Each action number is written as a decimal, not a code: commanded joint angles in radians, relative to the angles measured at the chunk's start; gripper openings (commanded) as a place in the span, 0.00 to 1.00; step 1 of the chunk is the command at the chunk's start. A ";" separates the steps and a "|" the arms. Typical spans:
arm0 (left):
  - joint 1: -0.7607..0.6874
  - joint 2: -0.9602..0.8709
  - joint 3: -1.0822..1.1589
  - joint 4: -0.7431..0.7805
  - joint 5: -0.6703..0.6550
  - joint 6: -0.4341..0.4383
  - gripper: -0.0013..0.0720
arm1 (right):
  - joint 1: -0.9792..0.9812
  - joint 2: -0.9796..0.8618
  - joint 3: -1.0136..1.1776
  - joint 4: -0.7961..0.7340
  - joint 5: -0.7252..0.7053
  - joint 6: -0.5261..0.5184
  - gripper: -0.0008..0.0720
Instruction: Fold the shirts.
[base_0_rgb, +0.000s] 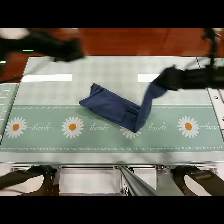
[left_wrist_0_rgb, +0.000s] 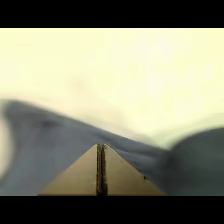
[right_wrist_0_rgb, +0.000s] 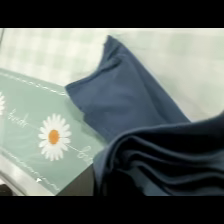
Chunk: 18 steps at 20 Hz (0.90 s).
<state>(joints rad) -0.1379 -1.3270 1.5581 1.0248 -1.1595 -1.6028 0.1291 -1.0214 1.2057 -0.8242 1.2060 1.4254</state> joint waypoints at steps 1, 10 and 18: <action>0.224 0.378 -0.261 0.077 0.063 0.027 0.04 | 0.191 -0.254 0.186 -0.002 -0.077 0.012 0.05; 0.162 1.099 -1.072 -0.128 0.181 -0.078 0.04 | 0.425 -0.874 0.628 -0.008 -0.145 0.137 0.06; 0.162 1.027 -1.139 -0.128 0.183 -0.053 0.04 | 0.119 -0.773 0.752 0.040 0.193 0.188 0.85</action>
<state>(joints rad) 0.0250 -0.2897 0.4400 0.9016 -0.9756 -1.6672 0.3862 -1.8660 1.9144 -0.7738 1.2144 1.5955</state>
